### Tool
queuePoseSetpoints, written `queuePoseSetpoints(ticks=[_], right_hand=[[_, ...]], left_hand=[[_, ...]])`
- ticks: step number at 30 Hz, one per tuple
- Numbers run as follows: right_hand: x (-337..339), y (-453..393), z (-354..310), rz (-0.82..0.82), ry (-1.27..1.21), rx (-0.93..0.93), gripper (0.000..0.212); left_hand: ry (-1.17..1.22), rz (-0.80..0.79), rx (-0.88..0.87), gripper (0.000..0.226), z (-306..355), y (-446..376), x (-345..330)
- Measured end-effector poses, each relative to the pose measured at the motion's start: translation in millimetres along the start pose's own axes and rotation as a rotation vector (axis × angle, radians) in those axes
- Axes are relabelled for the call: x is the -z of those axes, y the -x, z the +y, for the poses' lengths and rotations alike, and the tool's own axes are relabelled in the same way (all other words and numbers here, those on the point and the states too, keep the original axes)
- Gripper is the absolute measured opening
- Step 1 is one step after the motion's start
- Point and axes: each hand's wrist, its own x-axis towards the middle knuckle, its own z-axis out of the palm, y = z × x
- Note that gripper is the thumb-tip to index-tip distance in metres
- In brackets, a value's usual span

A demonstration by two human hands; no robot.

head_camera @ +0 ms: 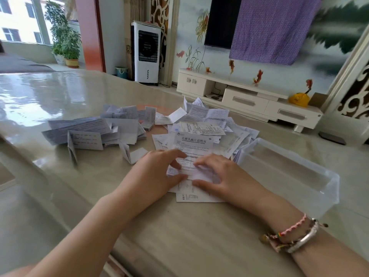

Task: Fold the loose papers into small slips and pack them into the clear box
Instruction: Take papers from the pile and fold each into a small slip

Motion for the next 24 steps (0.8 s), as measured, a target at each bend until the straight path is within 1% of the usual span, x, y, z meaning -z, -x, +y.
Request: queuePoseSetpoints(ticks=[2,5,8,10,12,15,17,18,20,21,24], right_hand=[[0,1,0,0.004,0.026,0.007,0.048],[1,2,-2,0.033,0.031,0.008,0.041],[3,5,-3,0.113,-0.010,-0.007,0.025],[5,7,-4,0.154,-0.063,-0.016,0.017],[6,8,-6,0.170,-0.083,-0.024,0.012],[7,8,-7,0.200,-0.193,-0.058,0.015],[9,8,-8,0.223,-0.316,-0.096,0.016],[10,7,-8,0.234,-0.375,-0.118,0.017],[11,7,-8,0.250,-0.481,-0.157,0.022],[11,6,-7,0.251,-0.528,-0.174,0.026],[5,2,-2,0.239,-0.590,-0.244,0.038]], left_hand=[[0.053,0.008,-0.002,0.045,0,0,-1],[0.074,-0.039,-0.011,0.056,-3,1,-4],[0.065,-0.100,0.012,0.063,-4,2,-4],[0.067,-0.110,0.033,0.058,-3,2,-3],[0.068,-0.075,0.037,0.040,-4,2,-1],[0.097,-0.034,0.055,0.017,-4,3,1],[0.176,0.006,0.071,0.004,-3,2,1],[0.215,0.036,0.084,0.005,-2,1,1],[0.259,0.062,0.121,0.018,0,0,-1],[0.280,0.064,0.146,0.020,1,0,-2],[0.347,0.072,0.210,0.017,3,0,-5]])
